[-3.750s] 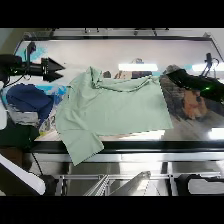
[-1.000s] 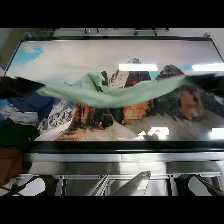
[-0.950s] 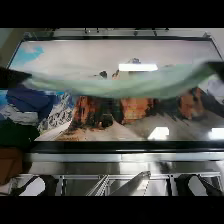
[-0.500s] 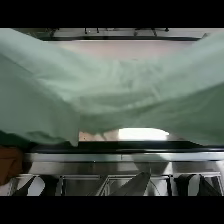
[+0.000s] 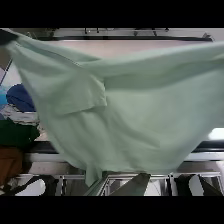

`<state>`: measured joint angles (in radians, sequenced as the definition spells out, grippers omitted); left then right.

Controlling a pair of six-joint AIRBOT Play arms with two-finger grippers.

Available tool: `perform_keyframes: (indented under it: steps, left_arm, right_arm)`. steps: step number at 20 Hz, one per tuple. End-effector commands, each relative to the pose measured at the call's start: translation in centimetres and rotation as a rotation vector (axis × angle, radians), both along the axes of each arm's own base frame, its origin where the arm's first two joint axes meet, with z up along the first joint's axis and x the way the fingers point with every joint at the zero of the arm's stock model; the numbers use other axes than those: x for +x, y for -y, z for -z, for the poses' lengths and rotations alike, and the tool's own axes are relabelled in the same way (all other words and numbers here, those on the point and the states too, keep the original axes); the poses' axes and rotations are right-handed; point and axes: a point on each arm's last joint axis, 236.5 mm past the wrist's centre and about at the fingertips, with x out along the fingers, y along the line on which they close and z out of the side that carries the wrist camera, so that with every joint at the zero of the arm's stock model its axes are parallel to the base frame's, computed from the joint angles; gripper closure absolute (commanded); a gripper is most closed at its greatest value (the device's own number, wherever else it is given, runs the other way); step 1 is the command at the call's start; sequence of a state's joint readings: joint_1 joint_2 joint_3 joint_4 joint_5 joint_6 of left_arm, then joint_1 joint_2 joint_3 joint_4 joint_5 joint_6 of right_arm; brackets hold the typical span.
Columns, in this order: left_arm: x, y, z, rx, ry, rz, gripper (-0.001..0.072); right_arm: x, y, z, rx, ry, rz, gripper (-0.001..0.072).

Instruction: Fold the shirts.

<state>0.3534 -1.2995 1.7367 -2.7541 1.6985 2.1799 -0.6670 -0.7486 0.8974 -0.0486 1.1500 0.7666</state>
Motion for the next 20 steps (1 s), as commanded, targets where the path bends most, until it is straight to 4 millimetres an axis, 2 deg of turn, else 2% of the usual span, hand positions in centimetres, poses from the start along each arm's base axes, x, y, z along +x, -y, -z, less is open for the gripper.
perform_keyframes:
  steps: [1,2,5,6,8,11,13,17,20]
  left_arm:
    - [6.0,-1.0,10.4,-0.050,-0.259,-0.056,0.0680]
    - [7.7,-1.5,12.5,-0.071,-0.299,-0.095,0.0680]
    - [12.1,-2.9,18.3,-0.100,-0.361,-0.185,0.0680]
    - [13.1,-3.0,20.0,-0.103,-0.375,-0.201,0.0680]
    - [14.9,-3.6,22.8,-0.109,-0.397,-0.248,0.0680]
    - [16.6,-4.2,26.0,-0.112,-0.429,-0.306,0.0680]
    - [17.4,-4.7,27.8,-0.111,-0.442,-0.335,0.0681]
    - [19.4,-7.1,29.5,-0.110,-0.426,-0.444,0.0681]
    - [19.3,-7.8,30.1,-0.115,-0.442,-0.449,0.0681]
  right_arm:
    - [5.8,-1.4,14.0,0.040,-0.396,-0.051,0.0690]
    - [7.5,-1.7,16.9,0.039,-0.457,-0.042,0.0690]
    - [11.9,-2.4,23.6,0.028,-0.582,-0.040,0.0691]
    - [13.2,-2.8,25.4,0.025,-0.611,-0.040,0.0691]
    - [15.5,-2.9,27.7,0.002,-0.634,-0.020,0.0691]
    - [17.5,-3.2,28.7,-0.037,-0.631,-0.019,0.0691]
    - [18.5,-2.0,29.0,-0.057,-0.619,0.035,0.0691]
    - [19.5,0.4,28.5,-0.099,-0.582,0.079,0.0692]
    - [20.4,0.2,28.0,-0.091,-0.571,0.027,0.0692]
